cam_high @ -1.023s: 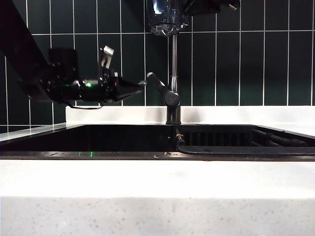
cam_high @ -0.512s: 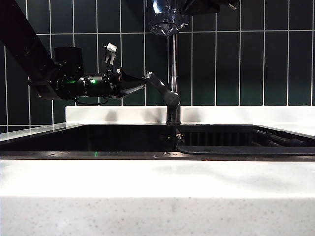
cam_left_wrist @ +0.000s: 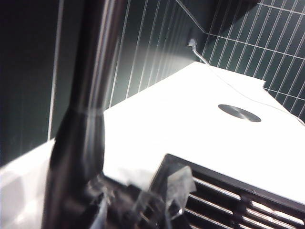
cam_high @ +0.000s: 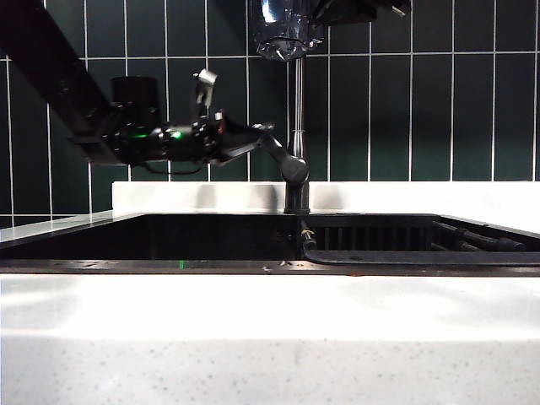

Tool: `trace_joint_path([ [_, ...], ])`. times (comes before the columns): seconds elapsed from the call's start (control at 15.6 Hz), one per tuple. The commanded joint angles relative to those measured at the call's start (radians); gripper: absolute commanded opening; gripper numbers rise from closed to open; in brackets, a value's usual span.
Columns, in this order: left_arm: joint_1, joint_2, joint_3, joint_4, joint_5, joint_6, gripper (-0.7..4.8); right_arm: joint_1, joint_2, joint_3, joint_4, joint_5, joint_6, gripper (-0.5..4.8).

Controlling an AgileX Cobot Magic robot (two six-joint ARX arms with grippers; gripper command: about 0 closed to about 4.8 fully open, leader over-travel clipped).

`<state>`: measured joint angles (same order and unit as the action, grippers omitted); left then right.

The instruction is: Pick up the mug next to the sink, go to the faucet to get some water, pour the water into the sink, and finally put the mug back to its place.

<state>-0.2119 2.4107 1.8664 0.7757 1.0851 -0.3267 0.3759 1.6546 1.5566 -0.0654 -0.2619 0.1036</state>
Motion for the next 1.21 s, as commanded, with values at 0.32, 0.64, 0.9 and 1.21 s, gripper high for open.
trace_joint_path([
  [0.32,-0.002,0.022,0.051,-0.056,-0.016,0.027,1.51,0.001,-0.007,0.006,0.026,-0.003,-0.008,-0.02],
  [0.64,-0.002,0.022,0.051,-0.055,-0.031,0.039,-0.06,0.001,-0.007,0.006,0.025,-0.003,-0.007,-0.03],
  [0.9,-0.002,0.022,0.05,-0.047,-0.024,0.043,-0.06,0.001,-0.007,0.006,0.025,-0.003,-0.007,-0.02],
  [1.21,-0.015,0.022,0.046,-0.026,-0.006,0.065,-0.06,0.001,-0.007,0.006,0.024,-0.003,-0.007,-0.03],
])
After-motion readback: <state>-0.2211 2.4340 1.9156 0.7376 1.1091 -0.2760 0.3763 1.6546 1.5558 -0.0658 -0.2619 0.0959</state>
